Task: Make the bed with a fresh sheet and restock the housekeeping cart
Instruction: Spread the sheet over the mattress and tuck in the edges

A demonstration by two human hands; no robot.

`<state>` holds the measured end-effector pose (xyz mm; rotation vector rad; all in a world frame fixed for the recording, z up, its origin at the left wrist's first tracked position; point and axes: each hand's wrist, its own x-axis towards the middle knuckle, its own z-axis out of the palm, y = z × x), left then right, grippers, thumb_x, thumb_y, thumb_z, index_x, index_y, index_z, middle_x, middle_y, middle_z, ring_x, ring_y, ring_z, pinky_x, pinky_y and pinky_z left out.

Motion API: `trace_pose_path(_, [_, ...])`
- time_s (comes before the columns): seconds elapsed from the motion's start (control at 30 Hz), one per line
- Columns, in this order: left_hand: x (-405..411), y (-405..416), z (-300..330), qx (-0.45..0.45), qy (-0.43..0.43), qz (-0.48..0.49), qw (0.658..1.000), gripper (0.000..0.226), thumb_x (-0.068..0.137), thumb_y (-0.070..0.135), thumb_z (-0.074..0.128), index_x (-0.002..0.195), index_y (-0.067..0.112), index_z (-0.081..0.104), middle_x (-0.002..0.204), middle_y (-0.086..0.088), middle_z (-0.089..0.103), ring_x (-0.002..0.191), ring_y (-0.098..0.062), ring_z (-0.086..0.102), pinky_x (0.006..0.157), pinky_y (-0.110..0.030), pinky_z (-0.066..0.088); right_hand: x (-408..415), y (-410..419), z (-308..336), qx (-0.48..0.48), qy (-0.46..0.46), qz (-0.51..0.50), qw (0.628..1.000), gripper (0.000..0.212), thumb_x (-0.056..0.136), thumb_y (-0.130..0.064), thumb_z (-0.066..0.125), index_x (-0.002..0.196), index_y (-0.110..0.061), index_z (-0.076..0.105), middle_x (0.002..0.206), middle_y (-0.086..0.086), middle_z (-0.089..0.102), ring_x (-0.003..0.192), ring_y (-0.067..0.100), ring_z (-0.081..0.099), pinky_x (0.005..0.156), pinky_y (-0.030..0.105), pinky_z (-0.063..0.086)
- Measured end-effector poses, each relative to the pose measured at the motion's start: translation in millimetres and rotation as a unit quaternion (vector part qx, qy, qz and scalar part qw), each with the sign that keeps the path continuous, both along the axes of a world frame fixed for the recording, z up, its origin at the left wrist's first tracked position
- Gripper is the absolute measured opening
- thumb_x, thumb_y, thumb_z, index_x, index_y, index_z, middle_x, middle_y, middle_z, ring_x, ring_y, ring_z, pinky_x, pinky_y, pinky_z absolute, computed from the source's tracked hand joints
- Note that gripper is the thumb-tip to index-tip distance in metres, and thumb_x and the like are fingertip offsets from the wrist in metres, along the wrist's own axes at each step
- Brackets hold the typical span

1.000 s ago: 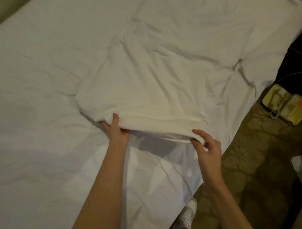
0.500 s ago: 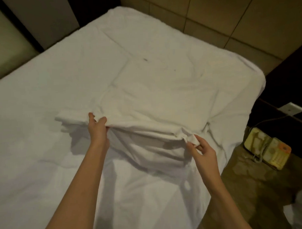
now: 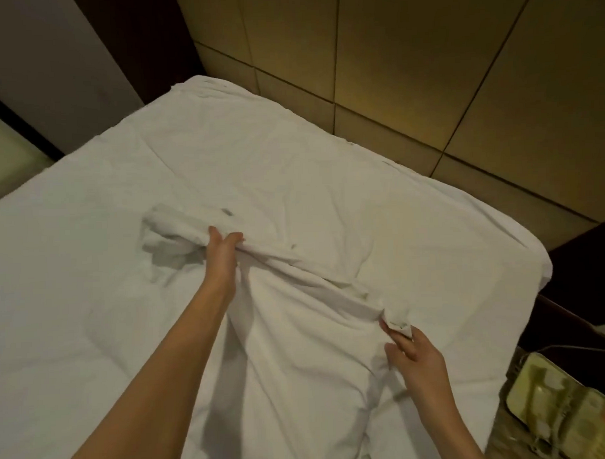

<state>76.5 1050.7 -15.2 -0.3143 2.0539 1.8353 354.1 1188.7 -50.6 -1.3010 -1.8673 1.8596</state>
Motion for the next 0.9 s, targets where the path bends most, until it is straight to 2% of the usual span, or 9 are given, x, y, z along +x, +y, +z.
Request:
trace_pose_path(0.1, [-12, 44, -10, -0.023, 0.001, -0.053, 0.998, 0.067, 0.096, 0.014, 0.048, 0.153, 0.021, 0.013, 0.156, -0.003, 0.022, 0.137, -0.022, 0.031, 0.111, -0.030, 0.029, -7, 35, -11, -0.018, -0.020, -0.008, 1.000, 0.038, 0.087, 0.002, 0.059, 0.120, -0.016, 0.058, 0.120, -0.002, 0.060, 0.115, 0.014, 0.054, 0.086, 0.015, 0.041])
trace_pose_path(0.17, [-13, 63, -20, -0.027, 0.020, -0.109, 0.994, 0.070, 0.099, 0.019, 0.047, 0.152, 0.029, 0.002, 0.159, 0.000, 0.011, 0.142, -0.020, 0.023, 0.114, -0.031, 0.022, -12, 46, -18, -0.064, -0.022, 0.009, 0.998, 0.056, 0.090, -0.006, 0.059, 0.141, -0.019, 0.037, 0.128, -0.008, 0.051, 0.120, 0.012, 0.049, 0.081, 0.008, 0.041])
trace_pose_path(0.23, [-6, 64, -30, -0.023, 0.074, -0.168, 0.983, 0.073, 0.100, 0.025, 0.045, 0.149, 0.037, -0.007, 0.159, 0.008, 0.002, 0.144, -0.012, 0.013, 0.112, -0.028, 0.016, -16, 44, -29, -0.061, -0.053, 0.057, 0.995, 0.082, 0.090, -0.027, 0.060, 0.146, -0.041, 0.002, 0.147, -0.012, 0.031, 0.135, 0.016, 0.034, 0.106, 0.022, 0.030])
trace_pose_path(0.33, [12, 39, -48, -0.133, 0.162, -0.245, 0.947, 0.070, 0.100, 0.035, 0.043, 0.141, 0.052, -0.011, 0.153, 0.022, -0.001, 0.145, -0.013, 0.004, 0.117, -0.040, 0.009, -19, 30, -41, 0.188, -0.175, 0.161, 0.953, 0.073, 0.091, -0.056, 0.041, 0.135, -0.053, -0.017, 0.156, -0.013, -0.006, 0.146, 0.021, -0.011, 0.116, 0.047, -0.007])
trace_pose_path(0.43, [23, 5, -73, -0.434, 0.199, -0.297, 0.827, 0.056, 0.101, 0.044, 0.031, 0.143, 0.050, -0.004, 0.159, 0.011, -0.004, 0.148, -0.019, -0.006, 0.113, -0.058, -0.006, -42, 11, -44, 0.394, -0.177, 0.223, 0.874, 0.057, 0.095, -0.061, 0.013, 0.148, -0.043, 0.001, 0.158, -0.004, 0.002, 0.146, 0.026, -0.003, 0.113, 0.053, -0.003])
trace_pose_path(0.5, [27, -16, -97, -0.520, 0.200, -0.309, 0.771, 0.053, 0.097, 0.058, 0.014, 0.143, 0.048, -0.010, 0.156, 0.014, -0.013, 0.146, -0.016, -0.015, 0.110, -0.059, -0.013, -60, 6, -62, 0.451, -0.157, 0.295, 0.828, 0.054, 0.097, -0.055, 0.013, 0.147, -0.037, 0.022, 0.155, -0.002, 0.017, 0.144, 0.025, 0.013, 0.112, 0.055, 0.006])
trace_pose_path(0.6, [28, -32, -132, -0.504, 0.211, -0.296, 0.784, 0.057, 0.088, 0.064, -0.006, 0.140, 0.046, -0.019, 0.153, 0.015, -0.022, 0.144, -0.010, -0.018, 0.111, -0.054, -0.015, -68, 23, -100, 0.478, -0.173, 0.334, 0.794, 0.054, 0.097, -0.055, 0.016, 0.147, -0.035, 0.025, 0.155, -0.005, 0.019, 0.143, 0.018, 0.021, 0.114, 0.051, 0.013])
trace_pose_path(0.73, [30, -42, -132, -0.352, 0.227, -0.195, 0.887, 0.052, 0.101, 0.036, 0.020, 0.149, 0.034, 0.000, 0.160, 0.007, 0.004, 0.146, -0.006, 0.004, 0.116, -0.037, -0.009, -66, 29, -111, 0.488, -0.201, 0.319, 0.787, 0.057, 0.098, -0.053, 0.014, 0.150, -0.030, 0.020, 0.157, 0.000, 0.019, 0.144, 0.019, 0.015, 0.114, 0.051, 0.009])
trace_pose_path(0.9, [34, -68, -123, -0.468, 0.234, -0.212, 0.825, 0.047, 0.102, 0.014, 0.033, 0.149, 0.011, 0.026, 0.158, -0.012, 0.017, 0.147, -0.024, 0.011, 0.118, -0.036, -0.001, -116, 16, -82, 0.494, -0.142, 0.347, 0.784, 0.055, 0.100, -0.048, 0.020, 0.145, -0.021, 0.034, 0.152, 0.004, 0.031, 0.142, 0.022, 0.026, 0.113, 0.053, 0.007])
